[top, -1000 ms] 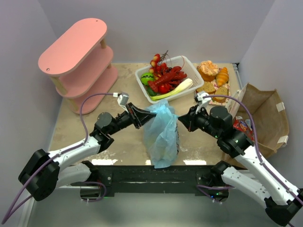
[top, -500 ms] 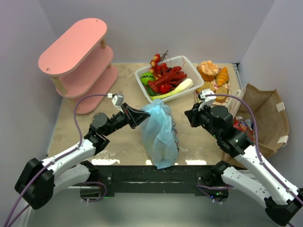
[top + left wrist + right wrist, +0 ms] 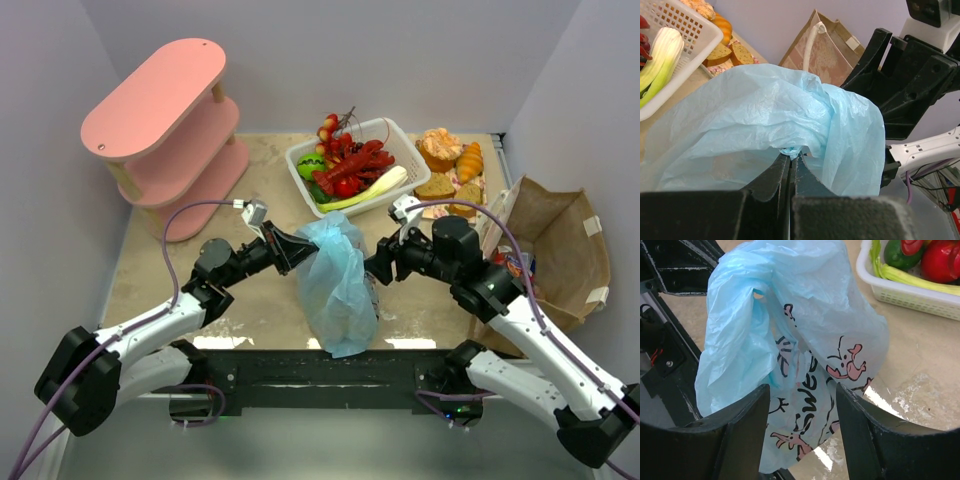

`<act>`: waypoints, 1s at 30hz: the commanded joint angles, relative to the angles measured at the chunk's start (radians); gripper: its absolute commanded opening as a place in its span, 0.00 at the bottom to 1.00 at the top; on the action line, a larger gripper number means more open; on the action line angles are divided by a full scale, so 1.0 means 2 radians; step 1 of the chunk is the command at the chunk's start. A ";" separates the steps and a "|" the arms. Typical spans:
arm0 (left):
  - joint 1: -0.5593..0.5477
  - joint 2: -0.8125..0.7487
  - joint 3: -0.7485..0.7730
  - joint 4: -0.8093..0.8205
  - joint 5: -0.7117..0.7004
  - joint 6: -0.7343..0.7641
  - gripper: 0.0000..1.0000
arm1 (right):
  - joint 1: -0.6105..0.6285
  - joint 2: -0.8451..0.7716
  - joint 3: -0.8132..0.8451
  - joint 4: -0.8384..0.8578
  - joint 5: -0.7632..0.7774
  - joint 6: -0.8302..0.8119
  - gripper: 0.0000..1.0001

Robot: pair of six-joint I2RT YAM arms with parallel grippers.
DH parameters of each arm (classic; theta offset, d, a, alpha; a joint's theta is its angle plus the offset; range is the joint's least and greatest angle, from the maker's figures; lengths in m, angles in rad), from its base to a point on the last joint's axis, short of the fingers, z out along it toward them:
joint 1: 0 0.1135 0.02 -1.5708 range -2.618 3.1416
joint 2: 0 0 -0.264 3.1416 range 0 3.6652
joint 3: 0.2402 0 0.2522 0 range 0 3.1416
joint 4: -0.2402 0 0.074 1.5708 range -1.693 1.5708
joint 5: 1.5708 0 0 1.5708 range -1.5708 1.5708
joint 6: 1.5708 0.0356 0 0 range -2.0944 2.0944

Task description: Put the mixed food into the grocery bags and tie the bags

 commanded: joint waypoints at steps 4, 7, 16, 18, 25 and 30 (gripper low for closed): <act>0.004 0.003 -0.003 0.028 0.004 0.002 0.00 | -0.001 -0.018 -0.016 0.005 -0.053 -0.008 0.59; 0.004 0.005 -0.003 0.030 0.005 -0.001 0.00 | -0.001 -0.027 -0.033 0.036 -0.064 -0.003 0.61; 0.003 0.007 -0.006 0.040 0.015 -0.007 0.00 | 0.000 -0.032 -0.065 0.134 -0.064 -0.006 0.61; 0.003 0.010 -0.007 0.046 0.019 -0.010 0.00 | -0.001 -0.035 -0.075 0.160 -0.070 -0.006 0.60; 0.003 0.020 -0.013 0.069 0.026 -0.024 0.00 | -0.001 -0.024 -0.100 0.215 -0.087 -0.006 0.60; 0.003 0.034 -0.019 0.099 0.036 -0.040 0.00 | 0.000 -0.013 -0.118 0.258 -0.087 0.006 0.54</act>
